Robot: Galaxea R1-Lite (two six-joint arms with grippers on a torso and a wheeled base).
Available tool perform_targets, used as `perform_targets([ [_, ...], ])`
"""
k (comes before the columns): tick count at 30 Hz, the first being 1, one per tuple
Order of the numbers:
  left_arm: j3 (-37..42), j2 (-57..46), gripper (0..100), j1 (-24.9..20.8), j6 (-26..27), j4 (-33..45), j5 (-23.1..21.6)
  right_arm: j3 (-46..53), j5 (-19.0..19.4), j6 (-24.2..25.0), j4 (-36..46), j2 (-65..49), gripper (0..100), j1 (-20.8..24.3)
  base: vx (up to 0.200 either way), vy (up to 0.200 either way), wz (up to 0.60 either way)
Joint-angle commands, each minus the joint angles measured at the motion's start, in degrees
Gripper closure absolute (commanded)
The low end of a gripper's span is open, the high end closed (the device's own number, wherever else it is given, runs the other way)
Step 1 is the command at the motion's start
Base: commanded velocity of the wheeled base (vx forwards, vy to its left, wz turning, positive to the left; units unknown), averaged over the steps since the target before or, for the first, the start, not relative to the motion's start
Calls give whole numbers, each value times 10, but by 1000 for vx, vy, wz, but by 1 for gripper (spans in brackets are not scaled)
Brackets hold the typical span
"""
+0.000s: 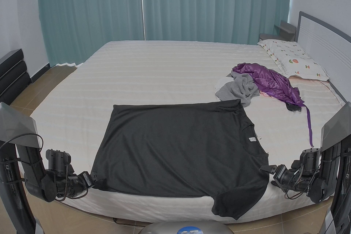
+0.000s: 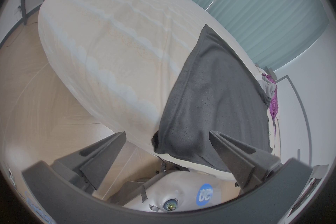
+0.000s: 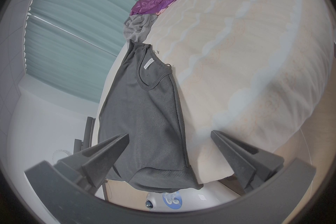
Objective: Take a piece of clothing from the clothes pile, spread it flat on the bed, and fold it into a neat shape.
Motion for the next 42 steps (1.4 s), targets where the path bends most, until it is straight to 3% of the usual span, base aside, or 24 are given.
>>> perform_targets([
  [1, 6, -8, 0, 11, 3, -1, -45, 0, 0, 2, -8, -2, 0, 0, 0, 0, 0],
  [9, 5, -2, 0, 3, 45, -2, -60, 3, 0, 3, -8, -7, 0, 1, 0, 0, 0],
  [24, -18, 7, 0, -13, 46, -2, -60, 4, 0, 3, -8, -7, 0, 4, 0, 0, 0],
  [25, -18, 7, 100, -13, 46, -2, -60, 4, 0, 3, -8, -7, 0, 4, 0, 0, 0],
  [42, 50, -3, 100, -1, 48, -69, -51, 7, -1, 2, -8, -7, 0, 2, 0, 0, 0],
])
